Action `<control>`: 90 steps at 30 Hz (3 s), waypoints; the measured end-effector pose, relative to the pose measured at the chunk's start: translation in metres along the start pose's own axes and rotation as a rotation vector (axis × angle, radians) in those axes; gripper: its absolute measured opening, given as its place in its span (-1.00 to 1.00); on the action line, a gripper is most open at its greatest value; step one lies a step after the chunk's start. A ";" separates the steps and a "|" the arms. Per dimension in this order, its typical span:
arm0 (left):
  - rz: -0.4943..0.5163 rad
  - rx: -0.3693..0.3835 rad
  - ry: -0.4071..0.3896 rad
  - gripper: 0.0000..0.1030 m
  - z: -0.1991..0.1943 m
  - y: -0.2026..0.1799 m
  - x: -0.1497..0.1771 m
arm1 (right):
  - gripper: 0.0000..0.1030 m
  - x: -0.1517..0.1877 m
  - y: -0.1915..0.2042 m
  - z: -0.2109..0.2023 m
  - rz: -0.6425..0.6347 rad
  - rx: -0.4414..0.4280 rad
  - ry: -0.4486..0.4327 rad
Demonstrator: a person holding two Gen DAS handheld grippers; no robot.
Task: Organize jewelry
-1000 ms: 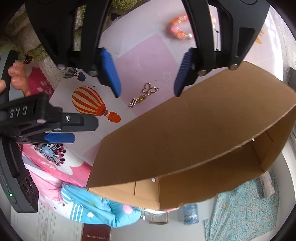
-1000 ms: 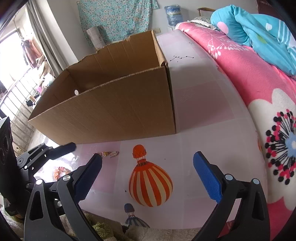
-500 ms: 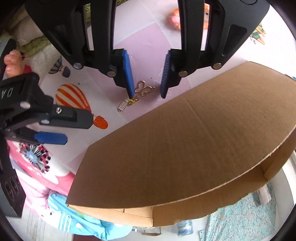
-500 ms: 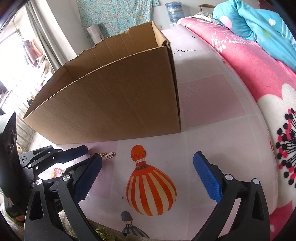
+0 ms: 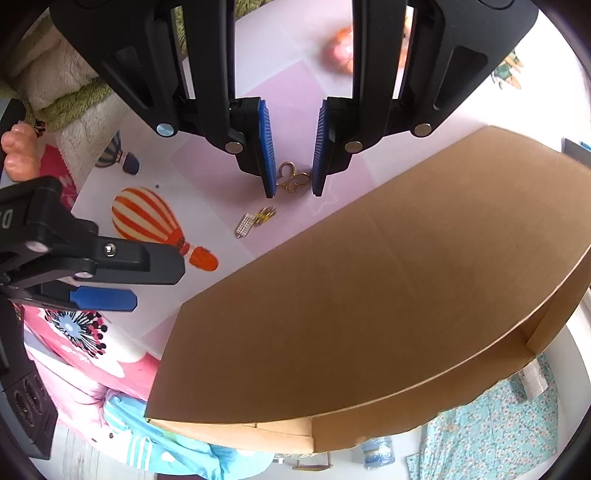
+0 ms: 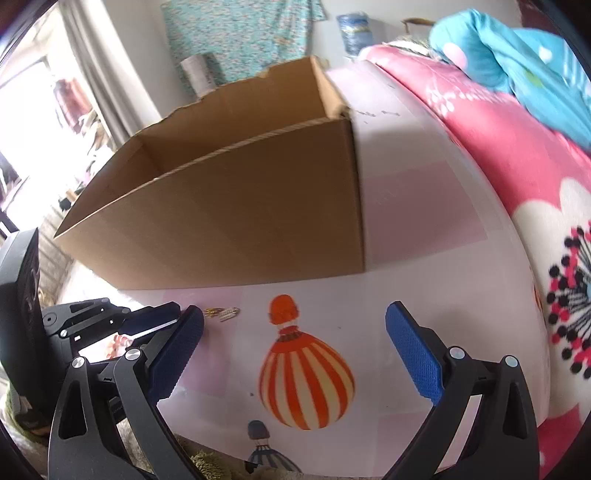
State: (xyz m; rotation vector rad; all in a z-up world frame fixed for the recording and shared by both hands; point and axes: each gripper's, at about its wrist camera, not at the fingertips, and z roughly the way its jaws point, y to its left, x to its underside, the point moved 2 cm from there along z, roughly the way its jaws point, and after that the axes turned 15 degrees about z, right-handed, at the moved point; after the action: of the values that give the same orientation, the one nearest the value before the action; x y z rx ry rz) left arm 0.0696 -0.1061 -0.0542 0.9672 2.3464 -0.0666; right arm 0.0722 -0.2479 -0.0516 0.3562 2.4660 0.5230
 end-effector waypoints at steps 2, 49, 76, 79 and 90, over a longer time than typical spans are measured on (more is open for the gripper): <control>-0.012 -0.007 0.004 -0.64 0.000 0.001 0.002 | 0.74 0.001 0.008 -0.001 -0.037 -0.017 -0.001; -0.037 0.017 -0.068 -0.68 -0.016 0.019 0.026 | -0.92 0.001 0.077 0.002 -0.371 -0.032 0.092; -0.047 -0.040 -0.016 -0.65 -0.008 0.020 0.017 | -0.92 0.015 0.067 -0.012 -0.281 -0.106 0.042; -0.021 -0.065 -0.015 -0.65 -0.008 0.015 0.016 | -0.92 0.012 0.065 -0.012 -0.276 -0.113 0.036; -0.041 -0.083 -0.007 -1.00 -0.015 0.015 0.017 | -0.92 0.006 0.061 -0.023 -0.282 -0.125 -0.004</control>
State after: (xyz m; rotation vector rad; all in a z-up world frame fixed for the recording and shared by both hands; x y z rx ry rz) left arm 0.0626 -0.0802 -0.0487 0.8771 2.3433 0.0113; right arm 0.0620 -0.1976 -0.0104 -0.0410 2.4114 0.5500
